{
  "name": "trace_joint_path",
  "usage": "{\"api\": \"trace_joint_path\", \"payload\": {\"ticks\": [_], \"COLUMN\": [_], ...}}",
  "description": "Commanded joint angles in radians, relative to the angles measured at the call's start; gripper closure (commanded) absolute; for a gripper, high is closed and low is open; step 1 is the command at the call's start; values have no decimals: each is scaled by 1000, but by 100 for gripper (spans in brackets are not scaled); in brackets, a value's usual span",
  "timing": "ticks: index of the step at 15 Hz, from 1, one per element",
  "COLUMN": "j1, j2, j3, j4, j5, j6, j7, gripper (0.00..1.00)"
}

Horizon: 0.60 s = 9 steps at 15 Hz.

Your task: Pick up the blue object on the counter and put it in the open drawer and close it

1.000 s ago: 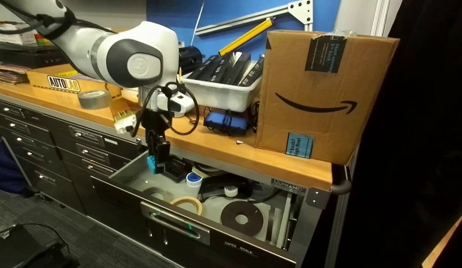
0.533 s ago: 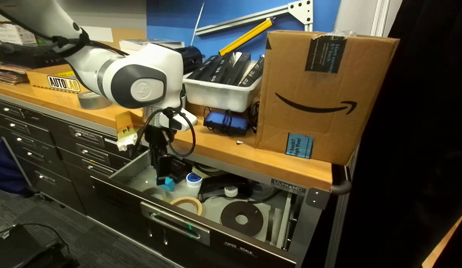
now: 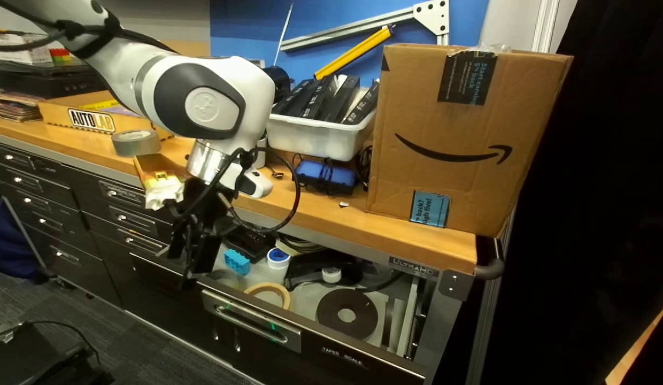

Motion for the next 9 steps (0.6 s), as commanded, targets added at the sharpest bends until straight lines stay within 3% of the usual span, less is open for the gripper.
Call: {"api": "trace_joint_path", "payload": {"ticks": [1, 5, 9], "j1": [-11, -2, 5], "j2": [59, 200, 263], "j3": [-6, -1, -10], "j4": [-2, -6, -17], "j5": [-17, -21, -8], "j6": [-72, -12, 92], "j7": [-72, -35, 15], "gripper": [0, 0, 0]}}
